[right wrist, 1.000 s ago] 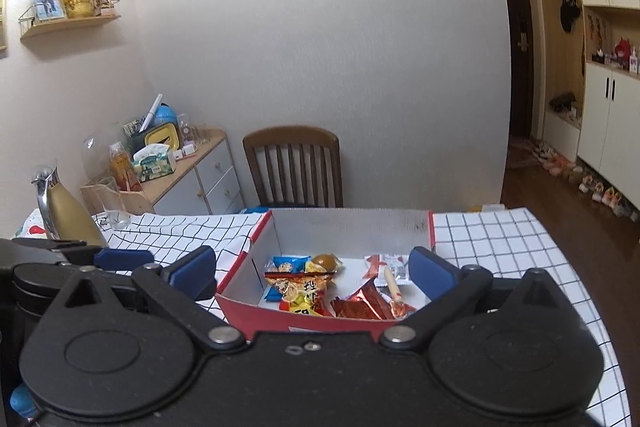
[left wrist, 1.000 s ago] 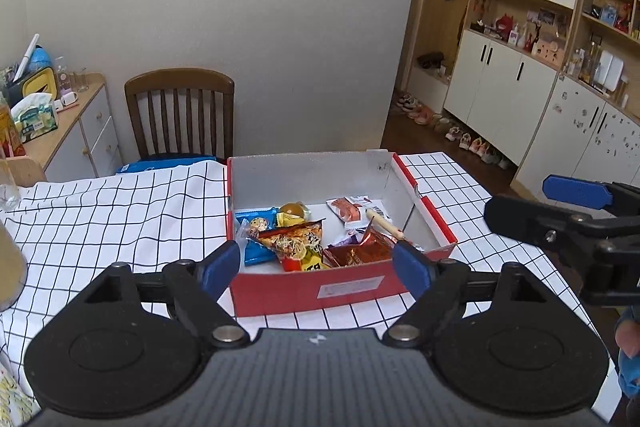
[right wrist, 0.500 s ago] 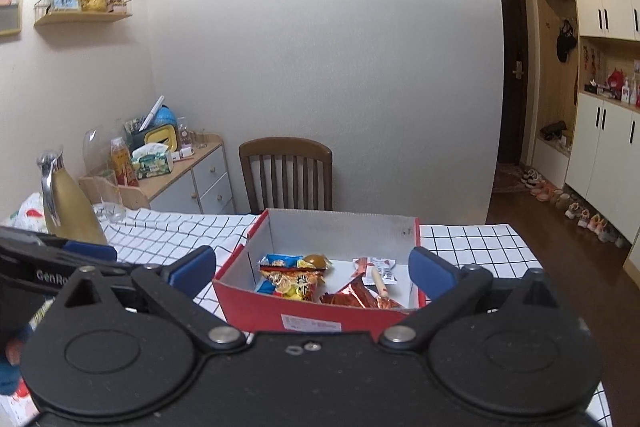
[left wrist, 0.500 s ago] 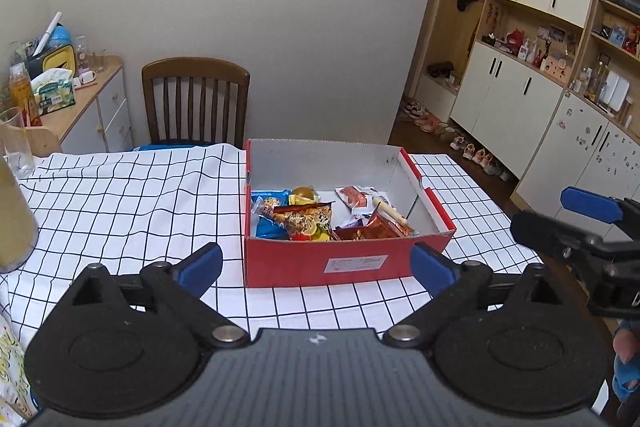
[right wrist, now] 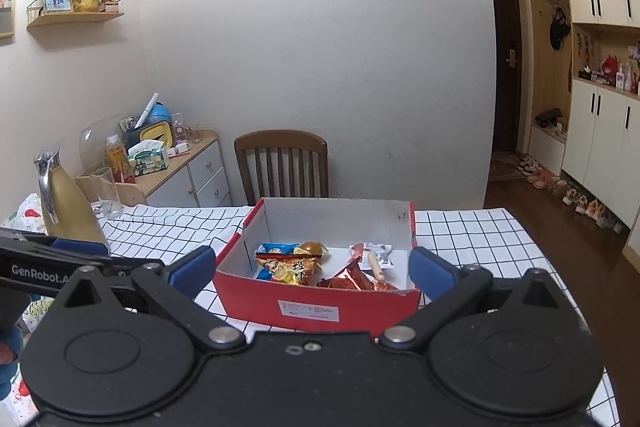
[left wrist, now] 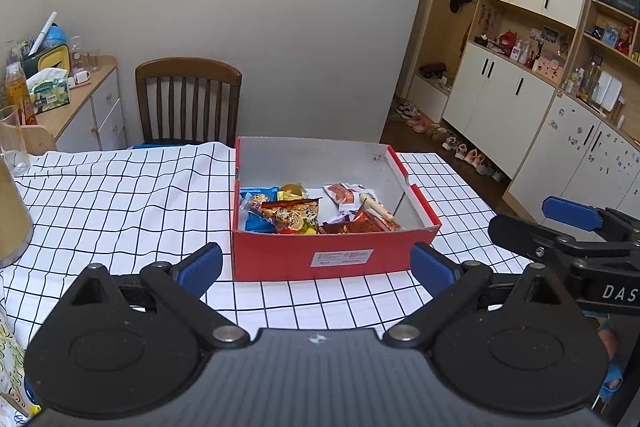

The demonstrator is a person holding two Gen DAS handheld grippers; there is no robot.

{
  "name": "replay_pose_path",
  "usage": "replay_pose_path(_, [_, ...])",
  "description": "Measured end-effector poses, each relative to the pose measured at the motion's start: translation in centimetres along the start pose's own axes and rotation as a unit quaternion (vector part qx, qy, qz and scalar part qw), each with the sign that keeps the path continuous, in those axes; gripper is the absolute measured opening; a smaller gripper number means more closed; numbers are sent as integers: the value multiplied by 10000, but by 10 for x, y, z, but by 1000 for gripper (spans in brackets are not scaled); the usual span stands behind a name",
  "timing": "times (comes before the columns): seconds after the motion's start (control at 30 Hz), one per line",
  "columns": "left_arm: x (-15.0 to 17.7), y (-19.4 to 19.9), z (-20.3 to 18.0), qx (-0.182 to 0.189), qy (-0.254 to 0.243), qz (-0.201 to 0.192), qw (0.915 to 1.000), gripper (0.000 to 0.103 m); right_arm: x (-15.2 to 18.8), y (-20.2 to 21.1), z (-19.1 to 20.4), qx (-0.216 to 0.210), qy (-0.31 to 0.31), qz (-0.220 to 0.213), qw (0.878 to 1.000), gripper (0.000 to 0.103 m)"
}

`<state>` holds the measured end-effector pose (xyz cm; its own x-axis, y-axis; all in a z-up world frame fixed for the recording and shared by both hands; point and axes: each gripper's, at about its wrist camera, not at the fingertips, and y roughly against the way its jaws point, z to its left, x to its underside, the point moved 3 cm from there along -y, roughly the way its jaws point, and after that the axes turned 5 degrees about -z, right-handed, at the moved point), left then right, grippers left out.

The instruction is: Organize snacks

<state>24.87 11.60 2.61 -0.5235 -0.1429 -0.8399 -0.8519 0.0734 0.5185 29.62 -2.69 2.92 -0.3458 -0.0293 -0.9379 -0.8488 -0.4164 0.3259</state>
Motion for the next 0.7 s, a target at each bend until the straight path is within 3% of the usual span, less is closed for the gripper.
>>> replay_pose_path(0.7, [-6,8,-11,153,-16,-87,9998,101,1,0,-5,3,-98,-31,9999,103])
